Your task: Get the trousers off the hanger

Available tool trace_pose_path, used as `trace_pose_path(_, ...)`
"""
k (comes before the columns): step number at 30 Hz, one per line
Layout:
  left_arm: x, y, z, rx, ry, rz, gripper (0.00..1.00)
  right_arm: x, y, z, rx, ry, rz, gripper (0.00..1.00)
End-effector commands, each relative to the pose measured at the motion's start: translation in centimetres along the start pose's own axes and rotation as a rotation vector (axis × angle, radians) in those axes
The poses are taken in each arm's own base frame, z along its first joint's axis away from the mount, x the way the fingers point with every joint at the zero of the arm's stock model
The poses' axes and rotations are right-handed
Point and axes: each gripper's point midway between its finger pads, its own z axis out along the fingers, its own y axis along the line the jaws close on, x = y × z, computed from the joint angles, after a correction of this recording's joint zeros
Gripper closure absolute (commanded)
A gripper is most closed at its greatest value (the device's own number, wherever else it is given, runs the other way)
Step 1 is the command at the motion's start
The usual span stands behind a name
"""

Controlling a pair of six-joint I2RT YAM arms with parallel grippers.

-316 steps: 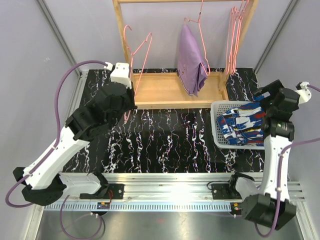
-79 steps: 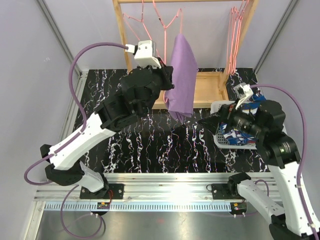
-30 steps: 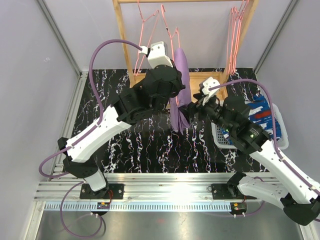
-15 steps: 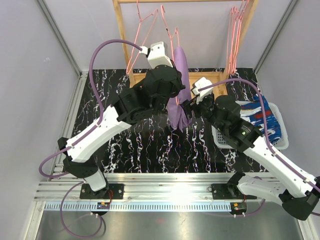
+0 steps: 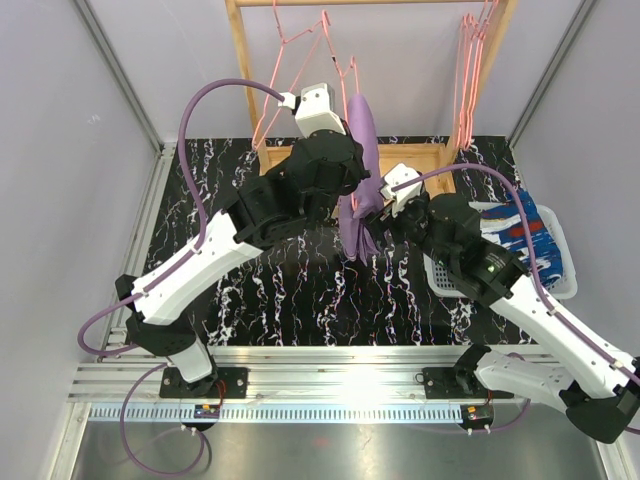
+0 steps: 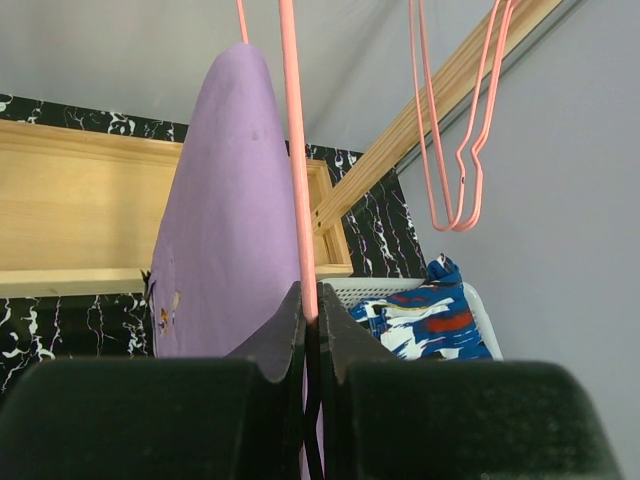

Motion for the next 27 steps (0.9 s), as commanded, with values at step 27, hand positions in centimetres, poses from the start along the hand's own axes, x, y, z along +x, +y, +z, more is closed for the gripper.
trace_pose_path(27,-8.2,-1.5,-3.9,0.119,-0.157,-0.237,1.00,-2.6,-3.6,2.1,0.240,-0.188,0.078,0.29)
